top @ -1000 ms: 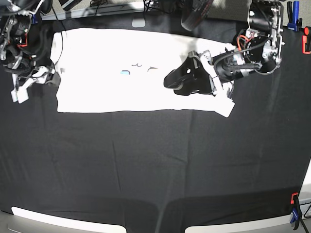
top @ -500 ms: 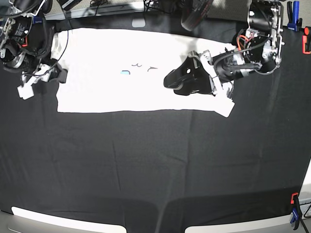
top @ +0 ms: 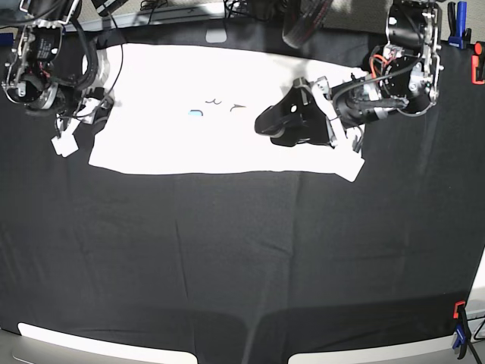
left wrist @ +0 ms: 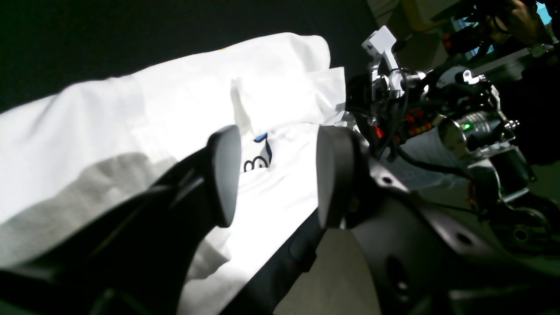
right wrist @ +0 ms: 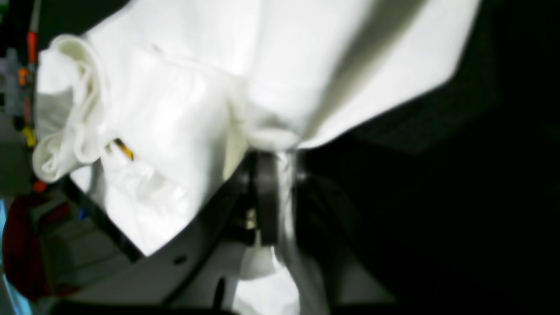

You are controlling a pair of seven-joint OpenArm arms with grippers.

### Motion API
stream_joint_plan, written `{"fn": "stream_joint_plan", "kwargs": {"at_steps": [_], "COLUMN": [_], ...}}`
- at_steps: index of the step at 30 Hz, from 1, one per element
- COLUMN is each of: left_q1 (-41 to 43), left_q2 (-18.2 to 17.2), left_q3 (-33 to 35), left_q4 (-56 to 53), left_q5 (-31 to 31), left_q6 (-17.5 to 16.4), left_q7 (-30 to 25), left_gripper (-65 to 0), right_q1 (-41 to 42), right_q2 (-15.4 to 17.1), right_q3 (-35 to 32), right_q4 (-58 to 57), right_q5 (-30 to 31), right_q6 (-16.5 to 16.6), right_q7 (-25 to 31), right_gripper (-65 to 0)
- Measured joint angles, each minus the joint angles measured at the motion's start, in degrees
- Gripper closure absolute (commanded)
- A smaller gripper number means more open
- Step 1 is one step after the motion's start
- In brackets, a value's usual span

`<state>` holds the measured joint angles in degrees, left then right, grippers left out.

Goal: Layout the t-shirt on the table in an organized manner, then fold the t-shirt properly
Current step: 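Fold the strip end with the right gripper toward the left gripper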

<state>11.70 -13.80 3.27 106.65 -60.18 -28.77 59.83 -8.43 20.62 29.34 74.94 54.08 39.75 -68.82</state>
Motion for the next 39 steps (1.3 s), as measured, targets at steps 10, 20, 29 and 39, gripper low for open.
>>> {"fn": "stream_joint_plan", "kwargs": {"at_steps": [10, 20, 29, 39], "left_q1": [0.02, 0.04, 0.04, 0.13], "left_q2": [0.00, 0.00, 0.00, -0.76], "left_q3": [0.00, 0.00, -0.07, -0.04], "left_q4": [0.00, 0.00, 0.00, 0.02], "left_q5": [0.02, 0.04, 3.23, 4.02], "left_q6": [-0.02, -0.02, -0.02, 1.27], "left_q7": [1.57, 1.57, 1.66, 6.47], "left_gripper": [-26.2, -26.2, -26.2, -26.2], "right_q1": [5.53, 11.45, 2.36, -3.93], "right_q2": [2.03, 0.57, -6.40, -12.90], "right_q3": [2.19, 6.36, -5.09, -16.63], "right_q4": [-0.26, 1.70, 23.76, 38.71], "right_q5": [-14.91, -3.82, -4.63, -8.63], "right_q6": [0.70, 0.13, -0.24, -3.76], "right_q7": [4.68, 2.32, 1.86, 1.73], "right_gripper": [0.0, 0.0, 0.0, 0.0]}}
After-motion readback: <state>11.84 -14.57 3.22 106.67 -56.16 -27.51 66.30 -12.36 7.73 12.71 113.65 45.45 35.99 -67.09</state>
